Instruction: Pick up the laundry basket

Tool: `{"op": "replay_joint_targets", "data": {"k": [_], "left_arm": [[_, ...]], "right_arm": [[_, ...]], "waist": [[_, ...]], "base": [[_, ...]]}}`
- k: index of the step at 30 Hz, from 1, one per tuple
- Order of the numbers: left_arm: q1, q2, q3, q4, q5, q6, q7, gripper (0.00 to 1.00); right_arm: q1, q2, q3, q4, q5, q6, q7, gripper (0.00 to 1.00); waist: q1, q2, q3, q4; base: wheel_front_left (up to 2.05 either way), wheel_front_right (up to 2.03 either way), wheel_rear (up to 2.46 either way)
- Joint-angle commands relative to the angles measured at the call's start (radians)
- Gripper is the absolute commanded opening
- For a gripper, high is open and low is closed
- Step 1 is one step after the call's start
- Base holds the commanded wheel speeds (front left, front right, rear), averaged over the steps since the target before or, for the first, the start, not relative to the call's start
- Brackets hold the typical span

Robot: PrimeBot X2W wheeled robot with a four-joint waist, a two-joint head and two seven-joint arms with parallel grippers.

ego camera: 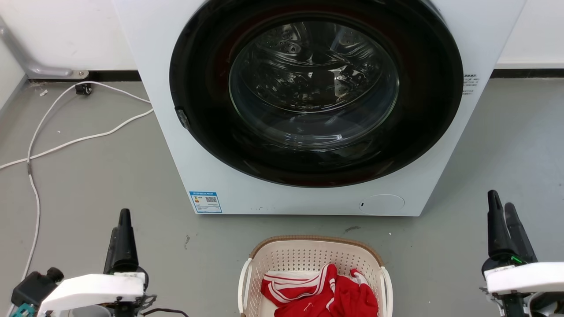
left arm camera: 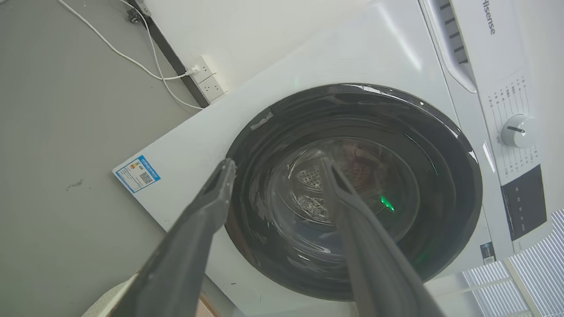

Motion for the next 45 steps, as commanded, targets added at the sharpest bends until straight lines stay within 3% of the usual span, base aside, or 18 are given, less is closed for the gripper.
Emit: {"op": "replay_joint_targets", "data": {"k": [1,7,12,19,27,45], "left_arm": [[0.0,0.003,-0.014,-0.039,0.059,0.006,-0.01,1.0],[0.017,0.003,-0.094,-0.09,0.239,-0.009,-0.029,1.0],[0.026,0.003,-0.128,-0.096,0.295,-0.007,-0.041,1.0],[0.04,0.003,-0.185,-0.103,0.466,-0.05,-0.061,1.0],[0.051,0.008,-0.246,-0.107,0.64,-0.035,-0.082,1.0],[0.071,0.063,-0.374,-0.088,0.833,0.059,-0.125,1.0]], "right_arm": [[-0.001,-0.004,0.005,-0.031,-0.055,0.0,-0.012,1.0],[0.013,-0.004,0.022,-0.069,-0.18,0.0,-0.031,1.0],[0.025,-0.004,0.029,-0.078,-0.249,0.0,-0.043,1.0],[0.046,-0.004,0.042,-0.078,-0.357,0.0,-0.063,1.0],[0.065,-0.004,0.036,-0.066,-0.455,0.0,-0.084,1.0],[0.101,-0.005,0.049,-0.028,-0.619,0.0,-0.127,1.0]], "waist": [[0.0,0.0,0.0,0.0],[0.0,0.0,0.001,-0.002],[0.0,0.0,0.001,-0.002],[0.0,0.0,0.0,-0.004],[0.0,0.0,-0.001,-0.007],[0.0,0.0,-0.009,-0.014]], "base": [[0.0,0.0,0.0],[0.0,0.0,0.0],[0.0,0.0,0.0],[0.0,0.0,0.0],[0.0,0.0,0.0],[0.0,0.0,0.0]]}}
